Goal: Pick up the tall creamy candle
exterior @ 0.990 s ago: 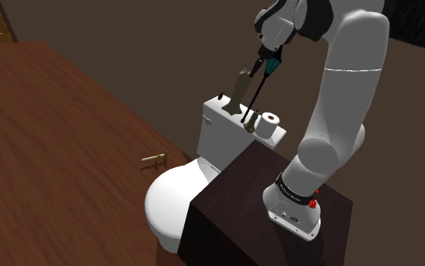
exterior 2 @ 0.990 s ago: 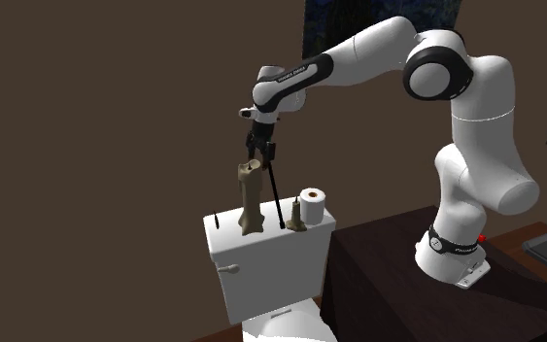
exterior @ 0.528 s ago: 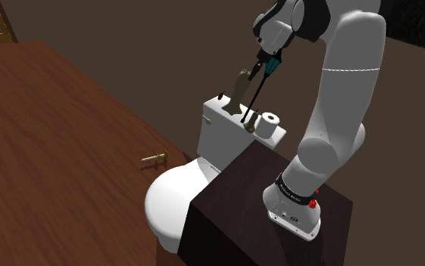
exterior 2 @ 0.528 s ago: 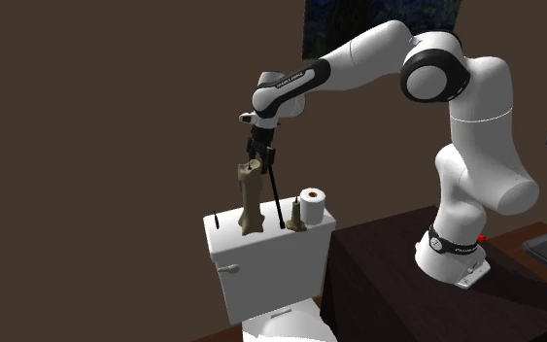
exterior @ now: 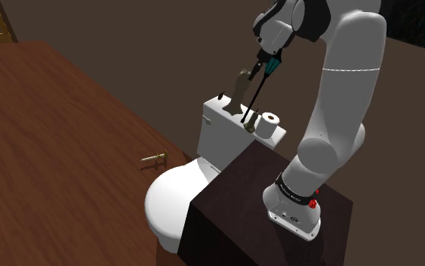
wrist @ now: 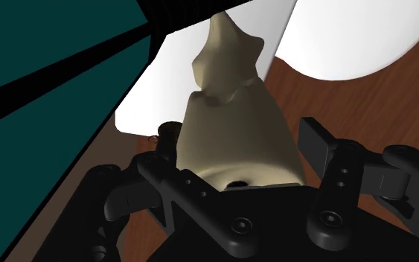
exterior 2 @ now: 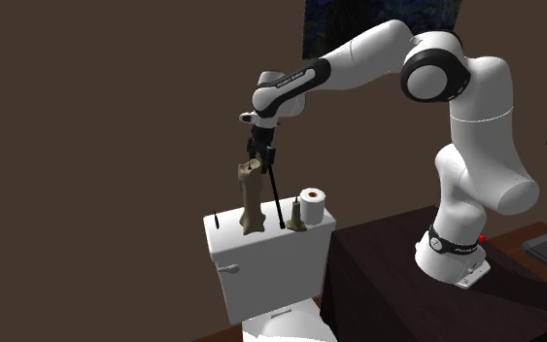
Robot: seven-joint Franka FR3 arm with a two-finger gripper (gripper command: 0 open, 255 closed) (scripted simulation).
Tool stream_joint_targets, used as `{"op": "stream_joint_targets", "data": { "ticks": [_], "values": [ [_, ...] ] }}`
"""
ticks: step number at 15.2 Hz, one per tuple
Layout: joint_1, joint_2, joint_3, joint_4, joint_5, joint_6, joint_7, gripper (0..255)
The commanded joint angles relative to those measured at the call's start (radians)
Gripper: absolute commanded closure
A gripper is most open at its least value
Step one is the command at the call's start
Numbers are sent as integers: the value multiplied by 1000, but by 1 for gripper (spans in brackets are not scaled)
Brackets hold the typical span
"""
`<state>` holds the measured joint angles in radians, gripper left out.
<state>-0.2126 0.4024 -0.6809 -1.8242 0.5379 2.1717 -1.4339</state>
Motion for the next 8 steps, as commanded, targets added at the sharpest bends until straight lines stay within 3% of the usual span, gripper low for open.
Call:
{"op": "stream_joint_targets", "data": {
  "ticks": [1,8],
  "values": [
    [3,-9,-5,8,-11,-15,9,255],
    [16,-51,-26,49,-56,-83,48,255]
  ]
}}
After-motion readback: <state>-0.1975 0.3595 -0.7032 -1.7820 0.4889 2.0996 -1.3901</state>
